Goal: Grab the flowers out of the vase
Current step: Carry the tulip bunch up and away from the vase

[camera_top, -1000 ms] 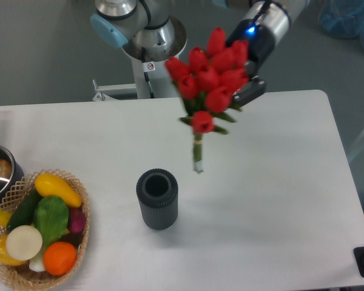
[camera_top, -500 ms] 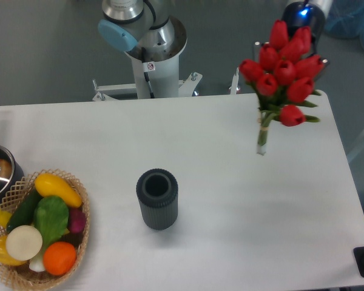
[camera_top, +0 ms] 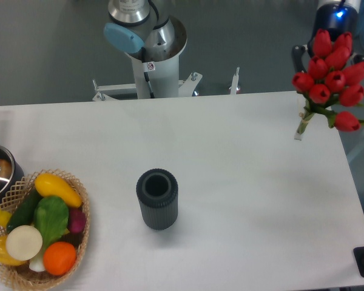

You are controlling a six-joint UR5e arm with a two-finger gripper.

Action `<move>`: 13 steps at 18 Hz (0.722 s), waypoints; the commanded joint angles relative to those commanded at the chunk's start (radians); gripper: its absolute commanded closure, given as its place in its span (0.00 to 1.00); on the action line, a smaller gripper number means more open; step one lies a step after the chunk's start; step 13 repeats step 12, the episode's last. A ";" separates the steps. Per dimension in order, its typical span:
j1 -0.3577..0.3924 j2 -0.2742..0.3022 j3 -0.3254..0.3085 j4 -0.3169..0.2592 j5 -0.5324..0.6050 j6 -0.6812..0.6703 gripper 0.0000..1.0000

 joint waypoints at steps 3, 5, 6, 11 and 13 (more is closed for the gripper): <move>0.020 -0.002 0.002 0.000 0.000 0.002 0.59; 0.020 0.000 0.003 -0.001 0.000 0.002 0.59; 0.020 0.000 0.003 -0.002 0.002 0.002 0.59; 0.018 0.002 -0.005 -0.002 0.002 0.002 0.59; 0.018 0.003 -0.008 -0.002 0.002 0.002 0.59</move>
